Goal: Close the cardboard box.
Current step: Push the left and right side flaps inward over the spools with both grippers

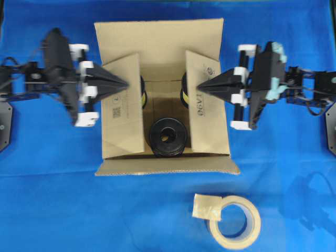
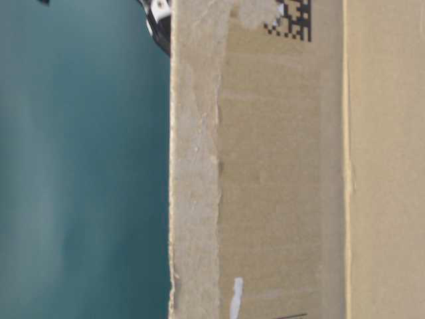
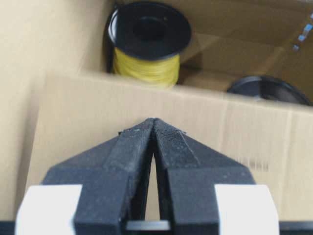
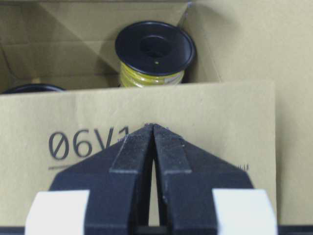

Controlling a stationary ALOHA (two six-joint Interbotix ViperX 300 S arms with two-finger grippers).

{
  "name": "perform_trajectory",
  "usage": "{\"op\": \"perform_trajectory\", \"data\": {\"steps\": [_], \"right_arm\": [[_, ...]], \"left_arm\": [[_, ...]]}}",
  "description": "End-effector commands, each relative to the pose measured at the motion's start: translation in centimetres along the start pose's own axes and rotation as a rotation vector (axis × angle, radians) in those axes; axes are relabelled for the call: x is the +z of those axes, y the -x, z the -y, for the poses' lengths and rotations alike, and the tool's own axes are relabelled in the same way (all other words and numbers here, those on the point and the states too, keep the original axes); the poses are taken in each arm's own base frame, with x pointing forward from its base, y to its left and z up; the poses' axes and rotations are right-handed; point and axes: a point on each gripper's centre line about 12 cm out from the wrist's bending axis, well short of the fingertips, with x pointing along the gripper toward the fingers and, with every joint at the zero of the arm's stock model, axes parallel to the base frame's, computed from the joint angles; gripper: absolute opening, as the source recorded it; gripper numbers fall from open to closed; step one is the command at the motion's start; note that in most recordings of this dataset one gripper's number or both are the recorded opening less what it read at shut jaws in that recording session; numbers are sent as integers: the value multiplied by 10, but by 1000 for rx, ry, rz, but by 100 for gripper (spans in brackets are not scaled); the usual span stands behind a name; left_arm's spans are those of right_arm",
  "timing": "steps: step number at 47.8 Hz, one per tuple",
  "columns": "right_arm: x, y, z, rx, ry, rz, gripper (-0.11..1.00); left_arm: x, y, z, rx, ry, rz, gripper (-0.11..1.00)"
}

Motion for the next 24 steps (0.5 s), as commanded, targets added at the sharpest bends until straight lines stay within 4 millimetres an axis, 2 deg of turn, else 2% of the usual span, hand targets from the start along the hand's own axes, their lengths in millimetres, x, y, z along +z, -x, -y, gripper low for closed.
{"op": "perform_trajectory", "data": {"steps": [1, 6, 13, 24], "right_arm": [[13, -11, -2, 5, 0, 34, 0], [10, -23, -2, 3, -1, 21, 0], [-6, -39, -1, -5, -13, -15, 0], [-22, -44, 2, -21, -39, -40, 0]], "left_arm": [[12, -16, 0, 2, -6, 19, 0], [12, -32, 0, 5, -15, 2, 0], [4, -48, -1, 7, -16, -29, 0], [-14, -59, -2, 10, -14, -68, 0]]}}
